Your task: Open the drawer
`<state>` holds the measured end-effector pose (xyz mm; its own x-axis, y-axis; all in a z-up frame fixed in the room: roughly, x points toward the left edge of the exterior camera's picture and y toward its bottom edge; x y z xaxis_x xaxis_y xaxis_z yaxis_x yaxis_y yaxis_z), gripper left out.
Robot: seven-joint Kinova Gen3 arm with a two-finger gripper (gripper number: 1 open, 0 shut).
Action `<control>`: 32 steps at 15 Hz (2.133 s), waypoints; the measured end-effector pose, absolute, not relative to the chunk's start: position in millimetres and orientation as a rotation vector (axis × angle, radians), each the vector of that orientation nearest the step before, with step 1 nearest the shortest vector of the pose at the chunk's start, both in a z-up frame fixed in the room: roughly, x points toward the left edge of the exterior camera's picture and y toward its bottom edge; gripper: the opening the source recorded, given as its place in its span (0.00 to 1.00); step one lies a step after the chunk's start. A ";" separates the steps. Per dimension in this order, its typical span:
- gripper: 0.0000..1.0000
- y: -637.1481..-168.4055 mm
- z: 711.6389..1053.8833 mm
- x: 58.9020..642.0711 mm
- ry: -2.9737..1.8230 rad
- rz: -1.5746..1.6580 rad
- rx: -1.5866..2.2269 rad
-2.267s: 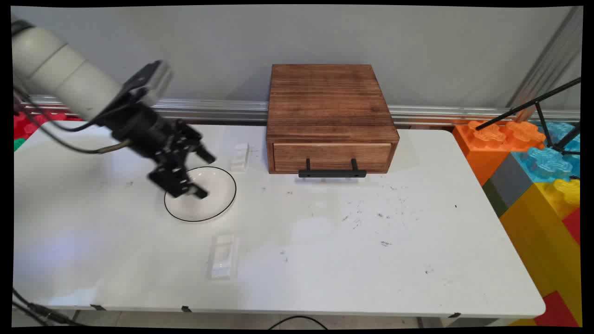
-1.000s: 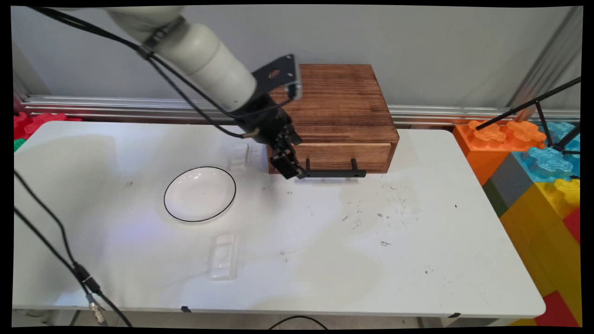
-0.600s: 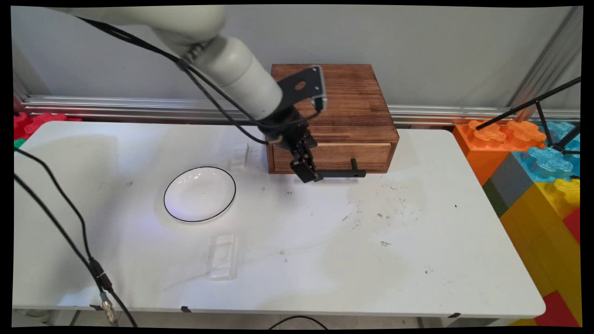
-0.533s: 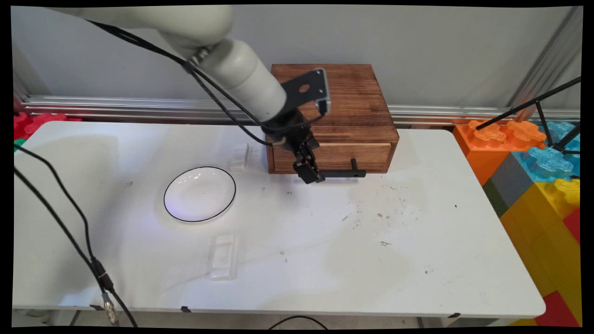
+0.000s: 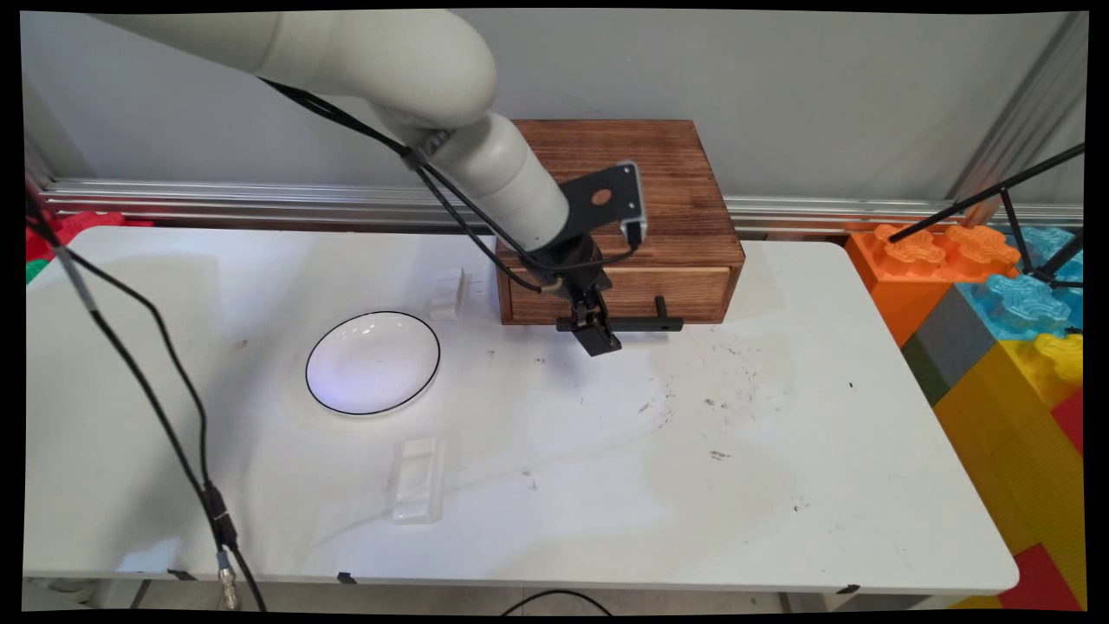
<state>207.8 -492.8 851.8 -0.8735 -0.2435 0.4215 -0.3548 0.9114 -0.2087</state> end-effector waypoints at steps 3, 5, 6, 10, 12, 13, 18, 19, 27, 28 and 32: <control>1.00 -499.6 838.9 201.4 -2.697 0.402 0.430; 1.00 -503.0 831.5 198.4 -2.706 0.405 0.425; 1.00 -504.3 828.6 197.2 -2.709 0.405 0.422; 1.00 -509.2 813.0 190.4 -2.723 0.397 0.406; 1.00 -511.4 806.1 186.2 -2.726 0.394 0.397; 1.00 -512.3 804.2 184.9 -2.726 0.394 0.395; 1.00 -516.9 795.0 178.8 -2.724 0.396 0.387; 1.00 -517.6 793.6 177.8 -2.723 0.396 0.385; 1.00 -520.7 780.8 175.2 -2.730 0.394 0.371; 1.00 -521.1 778.9 175.2 -2.730 0.393 0.369; 1.00 -522.3 774.0 175.3 -2.729 0.392 0.369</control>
<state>175.3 -522.3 774.0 -0.9016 -0.2024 0.3822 -0.3018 0.9274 -0.2209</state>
